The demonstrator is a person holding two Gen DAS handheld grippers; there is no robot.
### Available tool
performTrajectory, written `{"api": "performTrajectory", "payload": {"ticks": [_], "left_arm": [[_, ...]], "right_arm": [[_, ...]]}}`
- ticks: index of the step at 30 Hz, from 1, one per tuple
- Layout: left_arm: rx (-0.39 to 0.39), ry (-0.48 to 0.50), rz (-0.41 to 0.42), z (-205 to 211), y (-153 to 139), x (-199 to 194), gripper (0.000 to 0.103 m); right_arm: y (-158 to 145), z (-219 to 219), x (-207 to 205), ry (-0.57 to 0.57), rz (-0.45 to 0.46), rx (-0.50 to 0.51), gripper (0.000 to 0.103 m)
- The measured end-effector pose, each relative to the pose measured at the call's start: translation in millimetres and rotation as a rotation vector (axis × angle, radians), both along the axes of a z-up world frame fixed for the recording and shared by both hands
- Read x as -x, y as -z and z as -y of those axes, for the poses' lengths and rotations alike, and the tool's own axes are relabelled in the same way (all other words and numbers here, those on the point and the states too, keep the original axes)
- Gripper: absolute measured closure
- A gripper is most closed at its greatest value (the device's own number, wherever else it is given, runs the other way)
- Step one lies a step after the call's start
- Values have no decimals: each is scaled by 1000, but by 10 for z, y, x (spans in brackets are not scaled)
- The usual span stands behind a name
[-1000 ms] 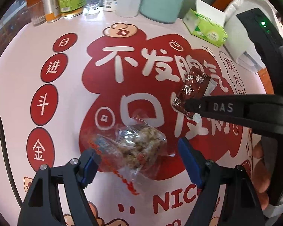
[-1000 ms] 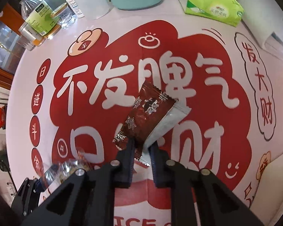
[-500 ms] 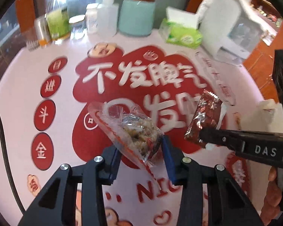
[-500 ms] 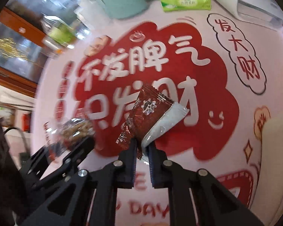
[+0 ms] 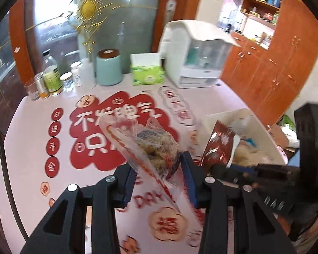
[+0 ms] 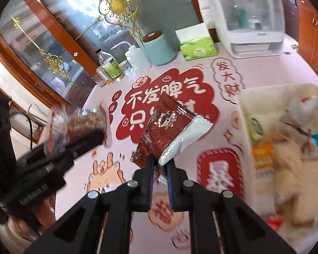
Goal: Organize snacks
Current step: 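Carry the nut packet and dark red packet over the tray and release them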
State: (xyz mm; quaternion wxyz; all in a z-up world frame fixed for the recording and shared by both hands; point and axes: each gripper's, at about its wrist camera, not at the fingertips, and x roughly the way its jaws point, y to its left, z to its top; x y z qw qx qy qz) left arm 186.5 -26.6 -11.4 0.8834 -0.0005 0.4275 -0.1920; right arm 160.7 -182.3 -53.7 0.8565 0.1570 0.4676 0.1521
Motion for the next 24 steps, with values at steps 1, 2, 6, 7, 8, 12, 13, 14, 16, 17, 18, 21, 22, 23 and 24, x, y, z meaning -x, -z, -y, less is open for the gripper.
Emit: {"api": "performTrajectory", "payload": {"ticks": [1, 2, 6, 7, 8, 12, 13, 14, 16, 17, 18, 21, 22, 23, 24], "left_arm": [[4, 15, 2, 122, -72, 76, 63], [6, 24, 4, 213, -115, 140, 63], [19, 64, 15, 696, -289, 320, 63], [21, 70, 17, 798, -315, 348, 63], [23, 79, 19, 933, -343, 374, 63], [2, 105, 24, 1412, -370, 431, 63], [-7, 112, 21, 1536, -362, 439, 63], [-15, 118, 17, 1637, -351, 439, 63], [-29, 128, 9, 1842, -323, 425, 63], [-36, 131, 4, 1928, -305, 408, 63], [-43, 134, 0, 2006, -290, 393, 63], [-69, 132, -18, 2200, -205, 295, 63], [-72, 130, -29, 2248, -170, 249, 63], [-79, 128, -40, 2297, -139, 203, 63], [-90, 122, -48, 2326, -105, 154, 63]], "right_arm": [[-37, 72, 124, 5, 10, 10, 92], [-64, 134, 218, 9, 18, 17, 92], [-182, 489, 620, 47, 60, 74, 92], [-220, 619, 721, 65, 71, 88, 92], [-255, 747, 808, 85, 83, 103, 92], [-333, 1208, 1063, 158, 113, 156, 91], [-334, 1336, 1109, 178, 112, 168, 91], [-331, 1447, 1149, 193, 110, 177, 91], [-312, 1669, 1205, 221, 100, 198, 91], [-303, 1730, 1223, 228, 97, 203, 91], [-291, 1823, 1225, 238, 89, 210, 91], [-271, 1971, 1198, 250, 83, 230, 91], [-265, 2012, 1167, 249, 81, 243, 90], [-248, 2014, 1130, 249, 78, 256, 90], [-240, 2034, 1113, 248, 77, 265, 90]]}}
